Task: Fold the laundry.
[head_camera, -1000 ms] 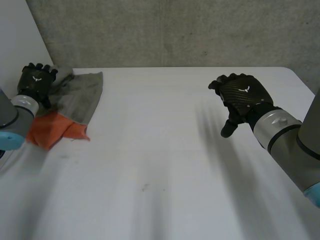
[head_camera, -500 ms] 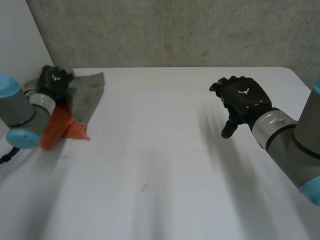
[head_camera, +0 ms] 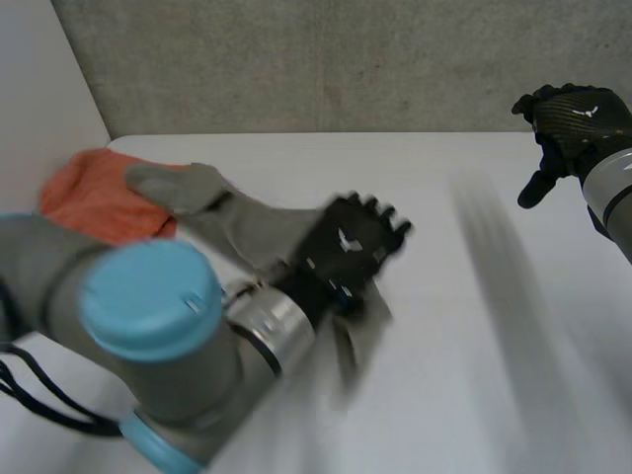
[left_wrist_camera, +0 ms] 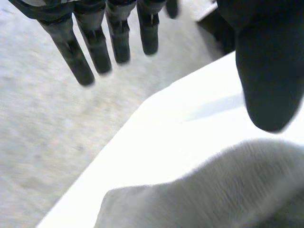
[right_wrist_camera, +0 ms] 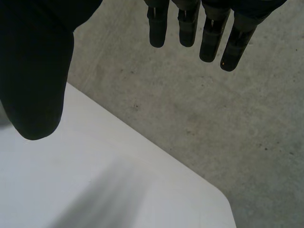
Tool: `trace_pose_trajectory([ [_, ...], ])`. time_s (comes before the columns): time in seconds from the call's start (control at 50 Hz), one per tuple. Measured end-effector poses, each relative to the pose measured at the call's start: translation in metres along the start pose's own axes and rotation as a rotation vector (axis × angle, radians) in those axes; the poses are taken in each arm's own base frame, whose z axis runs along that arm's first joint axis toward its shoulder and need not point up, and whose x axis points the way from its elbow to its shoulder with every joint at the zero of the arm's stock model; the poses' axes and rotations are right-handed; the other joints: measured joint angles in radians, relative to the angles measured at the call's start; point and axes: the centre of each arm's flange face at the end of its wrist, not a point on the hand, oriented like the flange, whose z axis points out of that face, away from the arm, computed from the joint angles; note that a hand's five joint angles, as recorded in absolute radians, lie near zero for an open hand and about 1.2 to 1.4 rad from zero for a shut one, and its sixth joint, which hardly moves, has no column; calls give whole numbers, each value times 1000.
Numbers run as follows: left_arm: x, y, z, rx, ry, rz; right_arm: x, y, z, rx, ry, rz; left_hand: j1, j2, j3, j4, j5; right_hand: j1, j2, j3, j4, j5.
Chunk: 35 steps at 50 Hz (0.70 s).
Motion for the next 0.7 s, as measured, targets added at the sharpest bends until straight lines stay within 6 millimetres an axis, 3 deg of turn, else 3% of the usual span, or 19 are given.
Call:
trace_pose_trajectory([
  [0.06,7,6,0,-40,-12,7,-1,4,0,-21,-9,0,-81,-125,-127,-125,-110,0,0,0,0,0],
  [0.14,-9,7,3,-66,-86,16,-4,9,0,-50,-29,0,-86,-139,-138,-137,-112,0,0,0,0,0],
  [0.16,-32,5,3,-79,-163,19,-8,13,-1,-73,-47,-1,-86,-139,-138,-137,-112,0,0,0,0,0],
  [0.2,-52,3,3,-81,-221,20,-11,15,-2,-91,-64,-1,-86,-139,-138,-137,-112,0,0,0,0,0],
  [0.22,-74,1,0,-82,-282,20,-16,18,-5,-116,-91,-1,-86,-139,-138,-137,-112,0,0,0,0,0],
  [0.28,-91,0,-2,-82,-323,20,-17,18,-6,-120,-96,-1,-86,-139,-138,-137,-112,0,0,0,0,0],
  [0.3,-116,1,-6,-84,-376,21,-28,21,-12,-152,-144,-1,-86,-139,-138,-137,-113,0,0,0,0,0],
  [0.34,-124,2,-7,-85,-389,21,-37,22,-18,-176,-183,-1,-86,-139,-138,-137,-113,0,0,0,0,0],
  [0.42,-164,15,-10,-86,-413,25,-69,29,-39,-245,-296,0,-86,-139,-138,-137,-112,0,0,0,0,0],
  [0.44,-164,15,-10,-86,-413,25,-69,29,-39,-245,-296,0,-86,-139,-138,-137,-112,0,0,0,0,0],
  [0.46,-177,25,-7,-88,-397,24,-84,32,-50,-269,-342,4,-86,-139,-138,-137,-112,0,0,0,0,0],
  [0.5,-180,27,-6,-88,-391,23,-86,33,-52,-272,-348,5,-86,-139,-138,-137,-112,0,0,0,0,0],
  [0.56,-193,56,7,-112,-314,2,-112,42,-71,-305,-416,31,-86,-139,-138,-137,-112,0,0,0,0,0],
  [0.7,-197,101,35,-163,-196,-37,-141,61,-93,-305,-439,53,-85,-138,-138,-137,-112,0,0,0,0,0],
])
